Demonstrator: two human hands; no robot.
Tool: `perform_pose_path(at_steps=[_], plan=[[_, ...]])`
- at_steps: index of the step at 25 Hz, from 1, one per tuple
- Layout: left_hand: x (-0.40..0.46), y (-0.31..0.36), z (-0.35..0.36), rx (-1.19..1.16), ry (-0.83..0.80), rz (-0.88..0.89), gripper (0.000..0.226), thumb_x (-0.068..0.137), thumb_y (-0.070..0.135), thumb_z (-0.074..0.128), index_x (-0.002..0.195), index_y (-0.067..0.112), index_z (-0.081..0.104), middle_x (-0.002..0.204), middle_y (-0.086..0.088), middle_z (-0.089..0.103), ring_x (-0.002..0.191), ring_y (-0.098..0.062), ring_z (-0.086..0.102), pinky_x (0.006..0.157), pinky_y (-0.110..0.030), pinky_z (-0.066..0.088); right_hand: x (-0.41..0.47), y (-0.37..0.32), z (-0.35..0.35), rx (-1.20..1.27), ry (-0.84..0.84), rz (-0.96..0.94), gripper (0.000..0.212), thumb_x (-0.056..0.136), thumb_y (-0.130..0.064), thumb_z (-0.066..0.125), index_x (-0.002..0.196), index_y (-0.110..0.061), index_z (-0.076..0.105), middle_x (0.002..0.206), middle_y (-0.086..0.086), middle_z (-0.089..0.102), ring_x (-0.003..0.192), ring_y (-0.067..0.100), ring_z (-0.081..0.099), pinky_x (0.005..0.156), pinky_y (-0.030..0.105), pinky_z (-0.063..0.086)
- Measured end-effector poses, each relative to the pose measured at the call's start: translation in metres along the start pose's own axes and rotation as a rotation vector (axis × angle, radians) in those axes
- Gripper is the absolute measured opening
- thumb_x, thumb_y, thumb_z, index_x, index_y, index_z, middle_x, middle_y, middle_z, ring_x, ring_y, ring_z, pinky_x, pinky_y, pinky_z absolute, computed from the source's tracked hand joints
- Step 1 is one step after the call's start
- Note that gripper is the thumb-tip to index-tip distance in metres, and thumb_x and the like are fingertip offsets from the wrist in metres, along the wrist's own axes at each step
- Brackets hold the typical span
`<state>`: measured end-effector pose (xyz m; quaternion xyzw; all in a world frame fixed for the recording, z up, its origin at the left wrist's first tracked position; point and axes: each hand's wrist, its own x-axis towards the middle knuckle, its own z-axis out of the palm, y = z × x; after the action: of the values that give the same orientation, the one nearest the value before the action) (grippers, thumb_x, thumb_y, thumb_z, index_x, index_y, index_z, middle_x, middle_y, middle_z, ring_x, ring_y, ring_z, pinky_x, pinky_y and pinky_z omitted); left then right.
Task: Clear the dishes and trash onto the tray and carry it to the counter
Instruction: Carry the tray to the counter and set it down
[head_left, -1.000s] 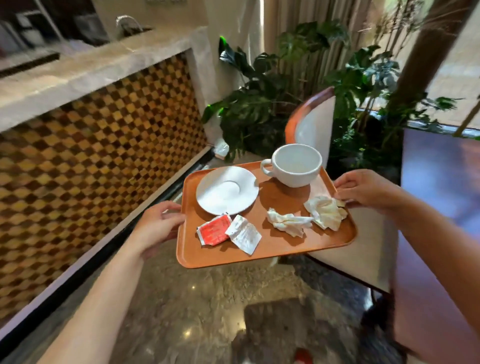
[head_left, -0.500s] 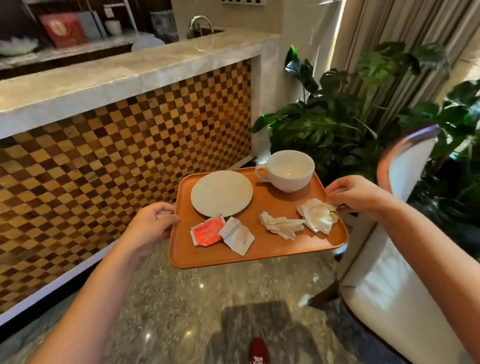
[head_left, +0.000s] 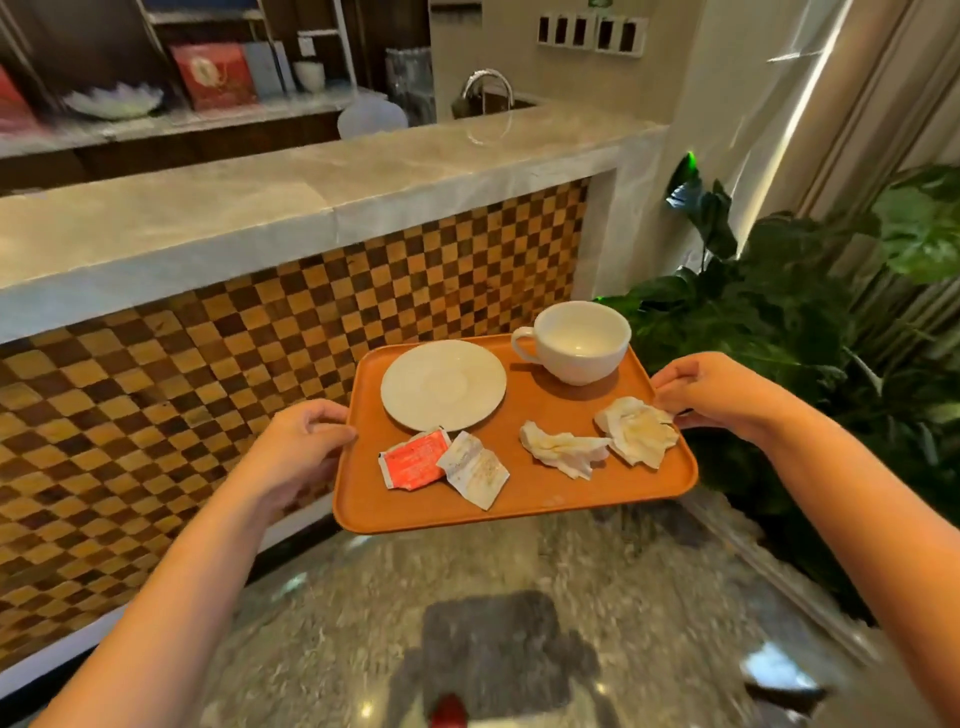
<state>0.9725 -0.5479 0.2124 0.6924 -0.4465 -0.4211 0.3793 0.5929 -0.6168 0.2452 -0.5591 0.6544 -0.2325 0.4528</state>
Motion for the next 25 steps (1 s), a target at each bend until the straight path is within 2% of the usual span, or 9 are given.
perform_pose_path(at_steps=[6, 11, 12, 14, 15, 17, 20, 22, 25], plan=[[0.14, 0.056, -0.023, 0.03, 0.02, 0.051, 0.007, 0.088, 0.01, 0.059, 0.092, 0.015, 0.063, 0.079, -0.004, 0.074, 0.072, -0.013, 0.071, 0.06, -0.025, 0.052, 0.139, -0.067, -0.006, 0.024, 0.025, 0.011, 0.011, 0.079, 0.003, 0.063, 0.081, -0.008, 0.065, 0.086, 0.011, 0.067, 0.078, 0.018, 0.065, 0.059, 0.027, 0.057], [0.238, 0.105, -0.032, 0.009, 0.004, 0.083, 0.008, 0.089, 0.006, 0.057, 0.09, 0.012, 0.062, 0.082, -0.012, 0.071, 0.076, -0.022, 0.069, 0.067, -0.033, 0.054, 0.236, -0.118, -0.027, 0.02, 0.026, 0.006, 0.011, 0.081, 0.002, 0.062, 0.08, -0.008, 0.067, 0.083, 0.009, 0.067, 0.076, 0.017, 0.065, 0.052, 0.021, 0.055], [0.257, 0.114, -0.03, 0.003, 0.003, 0.081, 0.009, 0.089, 0.004, 0.056, 0.088, 0.011, 0.061, 0.082, -0.013, 0.069, 0.073, -0.02, 0.068, 0.065, -0.031, 0.055, 0.255, -0.127, -0.033, 0.022, 0.019, 0.001, 0.01, 0.081, 0.002, 0.061, 0.08, -0.007, 0.067, 0.082, 0.01, 0.068, 0.075, 0.017, 0.066, 0.048, 0.02, 0.055], [0.295, 0.132, -0.024, -0.049, 0.014, 0.088, 0.016, 0.089, -0.002, 0.053, 0.081, 0.011, 0.059, 0.071, -0.011, 0.064, 0.055, -0.009, 0.065, 0.05, -0.02, 0.052, 0.298, -0.145, -0.044, 0.039, 0.002, -0.02, 0.011, 0.082, 0.005, 0.059, 0.081, -0.004, 0.064, 0.081, 0.012, 0.066, 0.071, 0.017, 0.064, 0.043, 0.017, 0.053], [0.312, 0.141, -0.021, -0.075, 0.027, 0.091, 0.019, 0.089, -0.004, 0.052, 0.078, 0.011, 0.057, 0.064, -0.008, 0.062, 0.045, -0.005, 0.061, 0.042, -0.016, 0.049, 0.317, -0.153, -0.049, 0.034, -0.005, -0.035, 0.012, 0.082, 0.007, 0.058, 0.082, -0.004, 0.063, 0.081, 0.013, 0.064, 0.07, 0.017, 0.063, 0.042, 0.016, 0.053], [0.342, 0.156, -0.016, -0.1, 0.058, 0.088, 0.02, 0.089, -0.006, 0.052, 0.078, 0.011, 0.056, 0.058, -0.006, 0.061, 0.039, -0.002, 0.057, 0.038, -0.013, 0.047, 0.355, -0.169, -0.06, 0.029, -0.021, -0.063, 0.013, 0.082, 0.007, 0.058, 0.08, -0.005, 0.063, 0.081, 0.013, 0.063, 0.07, 0.018, 0.061, 0.045, 0.017, 0.055], [0.386, 0.179, -0.009, -0.14, 0.105, 0.093, 0.021, 0.089, -0.006, 0.053, 0.077, 0.011, 0.055, 0.048, 0.0, 0.062, 0.038, -0.002, 0.057, 0.039, -0.013, 0.046, 0.413, -0.197, -0.08, 0.0, -0.069, -0.1, 0.015, 0.082, 0.007, 0.058, 0.077, -0.007, 0.063, 0.08, 0.013, 0.062, 0.07, 0.018, 0.06, 0.049, 0.016, 0.056], [0.412, 0.195, -0.005, -0.147, 0.124, 0.095, 0.019, 0.089, -0.005, 0.053, 0.078, 0.01, 0.055, 0.059, -0.007, 0.063, 0.041, -0.003, 0.06, 0.04, -0.013, 0.048, 0.449, -0.217, -0.091, -0.042, -0.077, -0.11, 0.014, 0.081, 0.006, 0.058, 0.079, -0.007, 0.063, 0.08, 0.011, 0.062, 0.071, 0.016, 0.059, 0.051, 0.018, 0.055], [0.454, 0.216, -0.003, -0.13, 0.171, 0.087, 0.012, 0.089, -0.001, 0.055, 0.082, 0.008, 0.057, 0.072, -0.012, 0.061, 0.057, -0.014, 0.063, 0.043, -0.015, 0.051, 0.506, -0.245, -0.101, -0.064, -0.074, -0.115, 0.014, 0.082, 0.005, 0.059, 0.08, -0.008, 0.064, 0.08, 0.01, 0.062, 0.07, 0.015, 0.059, 0.051, 0.019, 0.055]])
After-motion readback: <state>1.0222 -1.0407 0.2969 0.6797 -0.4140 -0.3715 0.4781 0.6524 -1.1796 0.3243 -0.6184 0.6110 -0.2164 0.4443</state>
